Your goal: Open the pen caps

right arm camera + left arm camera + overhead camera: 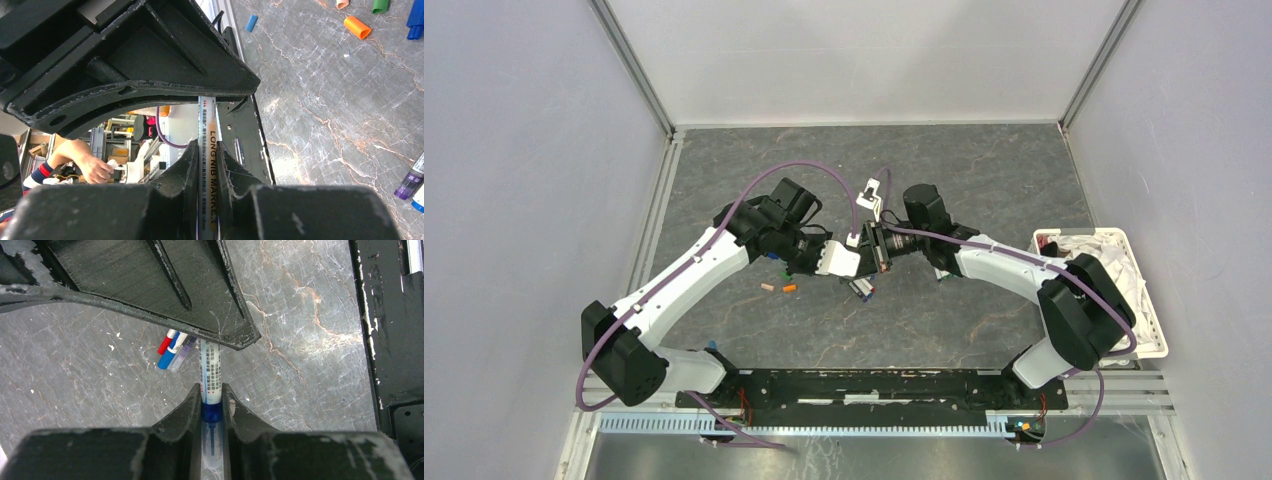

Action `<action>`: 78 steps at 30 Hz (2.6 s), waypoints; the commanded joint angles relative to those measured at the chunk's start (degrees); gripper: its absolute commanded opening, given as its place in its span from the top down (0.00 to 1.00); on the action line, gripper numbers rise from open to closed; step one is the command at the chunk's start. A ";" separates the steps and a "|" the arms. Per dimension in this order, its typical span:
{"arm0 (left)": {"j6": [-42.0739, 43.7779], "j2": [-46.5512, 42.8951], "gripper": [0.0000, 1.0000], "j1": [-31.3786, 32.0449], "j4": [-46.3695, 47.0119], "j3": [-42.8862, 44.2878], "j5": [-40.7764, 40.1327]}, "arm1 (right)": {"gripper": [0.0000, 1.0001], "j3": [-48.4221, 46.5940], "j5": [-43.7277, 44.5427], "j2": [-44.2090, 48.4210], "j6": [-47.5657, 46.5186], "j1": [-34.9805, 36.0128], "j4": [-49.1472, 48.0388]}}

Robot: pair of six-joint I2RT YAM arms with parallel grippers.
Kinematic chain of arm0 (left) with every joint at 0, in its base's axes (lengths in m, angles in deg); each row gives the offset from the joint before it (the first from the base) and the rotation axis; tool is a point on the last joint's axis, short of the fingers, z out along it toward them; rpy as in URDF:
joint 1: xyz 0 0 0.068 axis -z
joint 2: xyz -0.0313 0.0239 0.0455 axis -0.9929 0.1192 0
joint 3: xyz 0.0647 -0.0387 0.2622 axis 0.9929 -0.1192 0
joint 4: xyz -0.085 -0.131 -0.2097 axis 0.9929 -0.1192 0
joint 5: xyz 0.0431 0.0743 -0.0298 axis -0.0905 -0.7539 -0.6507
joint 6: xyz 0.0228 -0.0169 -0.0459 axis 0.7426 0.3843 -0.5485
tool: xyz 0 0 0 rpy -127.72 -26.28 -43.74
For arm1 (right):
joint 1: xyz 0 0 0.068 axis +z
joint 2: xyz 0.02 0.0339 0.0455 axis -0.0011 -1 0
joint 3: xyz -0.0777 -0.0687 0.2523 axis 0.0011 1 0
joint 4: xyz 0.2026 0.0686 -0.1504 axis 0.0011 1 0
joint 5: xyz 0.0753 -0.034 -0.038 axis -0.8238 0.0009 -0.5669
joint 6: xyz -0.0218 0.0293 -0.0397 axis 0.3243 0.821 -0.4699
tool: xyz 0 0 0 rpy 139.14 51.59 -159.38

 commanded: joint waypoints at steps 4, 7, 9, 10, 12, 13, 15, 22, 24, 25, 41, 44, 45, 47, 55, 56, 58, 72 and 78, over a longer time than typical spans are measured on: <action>1.39 -0.68 0.98 0.23 -2.24 1.29 0.66 | 0.66 -2.32 1.90 -2.10 0.32 2.33 -2.09; 1.50 -0.51 0.98 0.23 -3.04 2.10 1.49 | 0.62 -5.91 1.16 -5.13 0.73 4.69 -2.64; 2.37 -0.69 0.98 0.28 -4.18 2.47 2.21 | 0.62 -7.05 0.08 -6.83 2.10 5.34 -4.73; 2.92 -0.78 0.98 0.24 -4.87 2.64 2.53 | 0.62 -7.40 -0.57 -7.66 2.90 5.56 -5.94; 4.33 -0.96 0.98 0.23 -6.58 2.94 3.17 | 0.63 -7.70 -1.79 -8.92 5.57 5.67 -9.17; 5.01 -0.97 0.98 0.28 -7.43 3.22 3.50 | 0.64 -7.78 -2.39 -9.35 7.06 5.69 -11.05; 6.36 -1.04 0.98 0.46 -8.76 3.42 4.11 | 0.65 -8.25 -3.52 -10.40 10.42 5.83 -15.52; 8.14 -0.93 0.98 1.84 -10.47 3.84 4.76 | 0.71 -10.02 -6.81 -13.77 20.35 6.35 -28.02; 8.00 -0.78 0.98 2.07 -10.43 4.06 5.03 | 0.77 -10.88 -6.99 -14.93 20.60 6.82 -28.17; 7.89 -0.60 0.98 2.14 -10.43 4.38 5.14 | 0.81 -11.47 -7.00 -15.56 20.76 7.01 -28.21; 32.72 2.30 0.98 -33.90 -17.62 9.68 -6.63 | 1.00 15.31 2.32 2.54 -10.84 -1.06 12.92; 29.43 4.04 0.98 -28.53 -23.43 12.94 -5.53 | 1.00 17.09 1.06 5.50 -6.72 -1.04 6.86; 26.63 2.17 0.98 -23.42 -19.80 10.72 -6.27 | 1.00 14.04 1.90 4.36 -11.84 -0.66 13.12; 25.52 -0.33 0.98 -18.70 -13.87 6.18 -9.61 | 1.00 12.63 0.82 3.48 -13.13 -0.73 15.16; 13.12 -1.26 0.86 -5.81 -14.59 6.64 -4.44 | 1.00 2.59 -2.55 0.66 -11.55 0.00 13.72; 11.44 -1.54 0.68 -4.59 -14.20 6.17 -3.49 | 1.00 1.53 -3.39 0.18 -10.30 0.48 12.19; 7.75 -2.32 0.48 -3.49 -11.68 5.23 -1.36 | 1.00 0.58 -4.30 -0.63 -6.34 1.47 6.44; 5.43 -1.94 0.25 -0.75 -8.42 2.68 5.38 | 1.00 -3.58 -7.00 -8.48 15.82 6.72 -23.08; 6.84 -1.67 0.39 0.18 -8.81 2.44 5.57 | 1.00 -5.95 -7.83 -12.36 21.64 7.28 -30.24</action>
